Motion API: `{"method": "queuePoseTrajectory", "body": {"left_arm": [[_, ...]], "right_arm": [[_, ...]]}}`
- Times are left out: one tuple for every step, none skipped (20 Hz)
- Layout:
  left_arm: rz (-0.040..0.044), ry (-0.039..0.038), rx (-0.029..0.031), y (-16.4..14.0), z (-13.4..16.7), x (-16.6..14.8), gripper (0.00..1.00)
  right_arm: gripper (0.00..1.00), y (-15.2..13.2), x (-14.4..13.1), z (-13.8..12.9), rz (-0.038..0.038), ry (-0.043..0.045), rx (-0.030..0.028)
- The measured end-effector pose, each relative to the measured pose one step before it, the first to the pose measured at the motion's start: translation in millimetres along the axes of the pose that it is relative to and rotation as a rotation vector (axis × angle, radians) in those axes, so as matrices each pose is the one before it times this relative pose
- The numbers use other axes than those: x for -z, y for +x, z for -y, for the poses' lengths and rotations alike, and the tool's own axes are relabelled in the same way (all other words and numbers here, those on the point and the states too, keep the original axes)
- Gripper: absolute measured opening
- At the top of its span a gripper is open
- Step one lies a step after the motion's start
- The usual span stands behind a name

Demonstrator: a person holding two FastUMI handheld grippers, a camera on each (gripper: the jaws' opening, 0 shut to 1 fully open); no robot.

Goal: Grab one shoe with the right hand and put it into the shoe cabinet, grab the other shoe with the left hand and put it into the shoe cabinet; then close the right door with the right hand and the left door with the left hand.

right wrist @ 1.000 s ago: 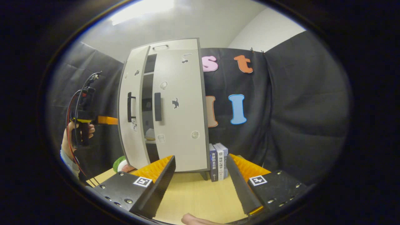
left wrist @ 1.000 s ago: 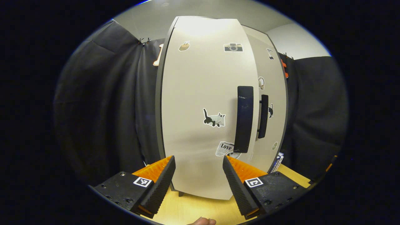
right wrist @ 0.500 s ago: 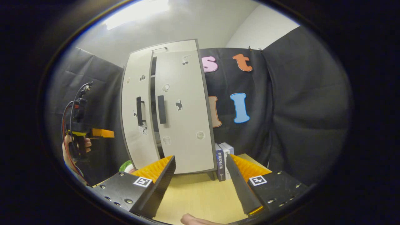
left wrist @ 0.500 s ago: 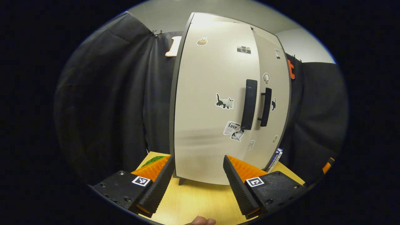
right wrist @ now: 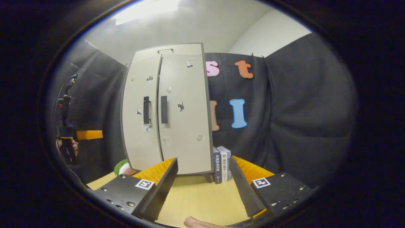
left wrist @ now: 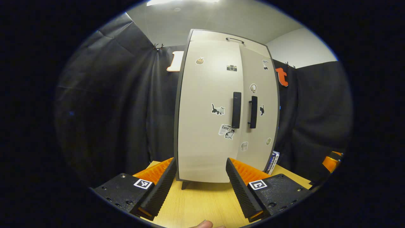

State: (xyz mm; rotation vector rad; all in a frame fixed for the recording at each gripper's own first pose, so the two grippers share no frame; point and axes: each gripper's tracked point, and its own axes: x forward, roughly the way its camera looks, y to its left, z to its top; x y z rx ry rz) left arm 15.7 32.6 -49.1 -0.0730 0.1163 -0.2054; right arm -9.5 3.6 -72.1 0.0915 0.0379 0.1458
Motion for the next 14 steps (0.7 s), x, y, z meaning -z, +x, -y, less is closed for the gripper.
{"method": "queuePoseTrajectory", "body": {"left_arm": [[0.00235,0.00389,-0.00747,-8.1,-0.95,3.38,0.95],[0.00356,-0.00079,-0.01283,-9.21,-1.73,4.03,0.95],[-0.005,0.00566,-0.00251,-7.83,-0.29,3.59,0.95],[-0.00103,0.01265,0.00155,-6.07,-0.72,1.42,0.95],[0.00206,0.01126,-0.0047,-4.59,-3.44,-1.51,0.95],[0.00978,0.00936,-0.02003,-5.54,-6.94,-4.03,0.95],[0.01595,0.00697,-0.02332,-4.83,-6.94,-4.78,0.95],[0.01531,0.00419,-0.01188,-3.41,-2.86,-4.67,0.95],[0.01223,-0.00195,0.00199,-3.62,1.26,-3.69,0.95],[-0.00028,0.00377,0.01108,-1.83,2.91,-0.92,0.95],[-0.00081,0.00133,0.01095,-1.27,3.48,-0.84,0.9],[-0.00652,0.00613,0.01354,-0.2,3.48,0.19,0.95],[-0.01343,0.0028,0.00941,0.2,2.81,2.3,0.95],[-0.01141,-0.00111,0.00379,-0.32,1.18,1.72,0.95]], "right_arm": [[0.97,-0.86,-3.91,-3.0,0.01104,-0.02656,0.00522],[0.97,-0.76,-4.6,-2.37,0.01348,-0.01521,0.00605],[0.97,-1.39,-2.86,-2.8,0.0107,-0.00362,0.00434],[0.97,-1.21,-2.04,-4.51,0.00765,0.00289,-0.0081],[0.97,-1.08,0.81,-7.92,0.00518,0.00693,-0.01713],[0.97,-0.38,-0.07,-5.98,0.00635,0.01071,-0.01926],[0.96,0.83,0.12,-3.32,0.00361,0.01343,-0.01108],[0.96,0.51,0.34,-0.55,-0.00119,0.0115,-0.00117],[0.97,-1.62,0.2,0.83,-0.00166,0.006,0.00079],[0.97,-1.77,-2.29,0.69,0.00505,0.00435,-0.00073],[0.97,-1.91,-2.07,0.11,0.00977,0.00557,0.00004],[0.97,-1.14,-2.77,2.56,0.01014,0.00858,0.00571],[0.97,-1.08,-0.97,2.37,0.00861,0.00608,0.00431],[0.97,-1.54,-0.63,1.64,0.00437,0.00281,0.00177]]}}
